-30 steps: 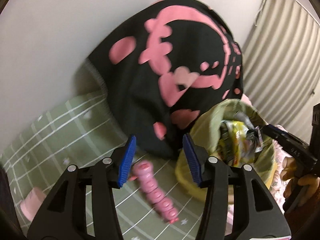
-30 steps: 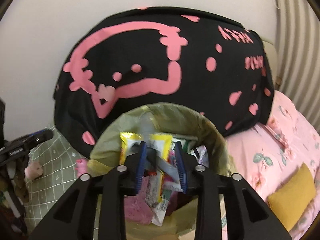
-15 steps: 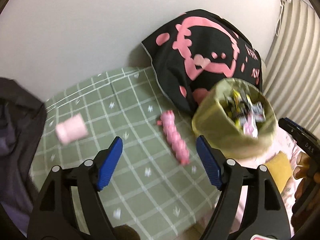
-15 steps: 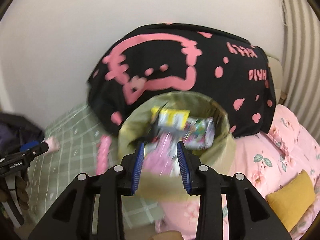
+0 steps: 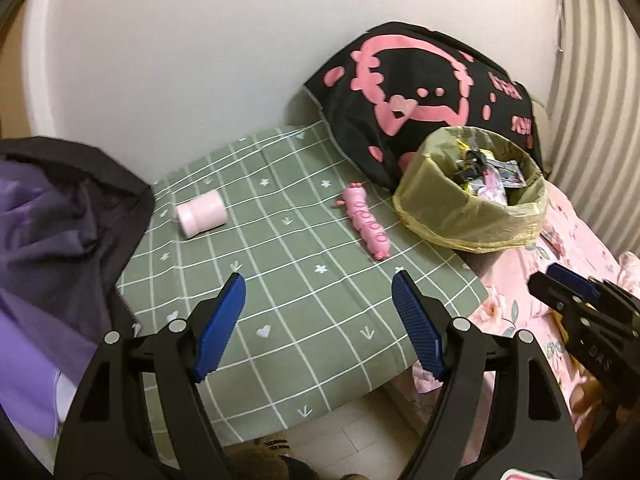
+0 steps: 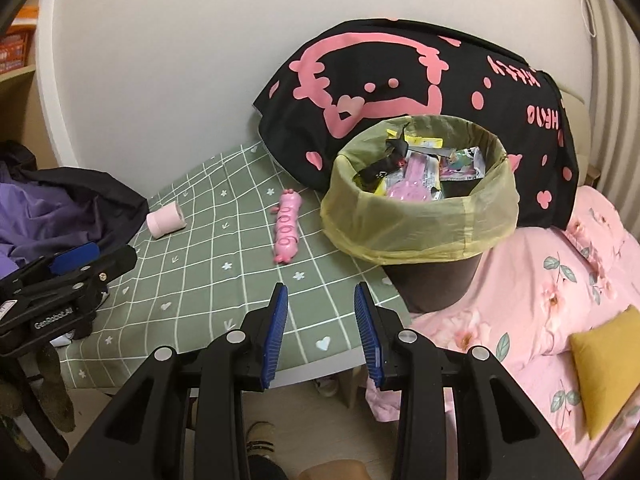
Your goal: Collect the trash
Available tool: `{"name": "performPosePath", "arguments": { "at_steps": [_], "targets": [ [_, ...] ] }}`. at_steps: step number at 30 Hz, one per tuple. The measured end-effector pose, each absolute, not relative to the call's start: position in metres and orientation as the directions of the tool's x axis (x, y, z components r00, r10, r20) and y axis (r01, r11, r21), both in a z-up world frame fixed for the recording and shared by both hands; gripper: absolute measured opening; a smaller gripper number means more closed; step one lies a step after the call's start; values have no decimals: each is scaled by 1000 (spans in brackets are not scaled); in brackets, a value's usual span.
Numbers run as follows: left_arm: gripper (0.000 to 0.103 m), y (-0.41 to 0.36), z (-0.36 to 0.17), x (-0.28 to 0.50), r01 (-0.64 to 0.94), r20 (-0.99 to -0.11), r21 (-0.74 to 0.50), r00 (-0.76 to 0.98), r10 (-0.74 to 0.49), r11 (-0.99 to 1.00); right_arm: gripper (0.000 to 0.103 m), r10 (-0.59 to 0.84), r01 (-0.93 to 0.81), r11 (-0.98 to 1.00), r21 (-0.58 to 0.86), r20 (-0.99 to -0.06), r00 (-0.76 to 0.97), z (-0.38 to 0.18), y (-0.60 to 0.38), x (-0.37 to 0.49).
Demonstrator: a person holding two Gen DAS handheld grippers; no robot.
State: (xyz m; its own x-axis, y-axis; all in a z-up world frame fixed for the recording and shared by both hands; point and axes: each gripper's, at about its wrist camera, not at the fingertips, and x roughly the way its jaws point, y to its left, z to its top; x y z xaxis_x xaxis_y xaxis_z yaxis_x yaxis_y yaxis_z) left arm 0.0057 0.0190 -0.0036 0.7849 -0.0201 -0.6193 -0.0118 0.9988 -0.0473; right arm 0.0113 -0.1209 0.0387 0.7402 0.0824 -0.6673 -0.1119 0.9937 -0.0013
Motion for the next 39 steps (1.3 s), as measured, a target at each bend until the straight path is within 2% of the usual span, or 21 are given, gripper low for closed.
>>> {"name": "performPosePath", "arguments": {
  "at_steps": [8,39],
  "targets": [
    [67,11,-2,-9,-4,-603,-63,797,-35,998,33,47,-94,995,-40,-643,765,47,-121,-3],
    [67,4,5,-10,21,-588,-55,807,-49,998,33,43,-62,998,-7,-648,761,45,-134,-9]
  ]
}}
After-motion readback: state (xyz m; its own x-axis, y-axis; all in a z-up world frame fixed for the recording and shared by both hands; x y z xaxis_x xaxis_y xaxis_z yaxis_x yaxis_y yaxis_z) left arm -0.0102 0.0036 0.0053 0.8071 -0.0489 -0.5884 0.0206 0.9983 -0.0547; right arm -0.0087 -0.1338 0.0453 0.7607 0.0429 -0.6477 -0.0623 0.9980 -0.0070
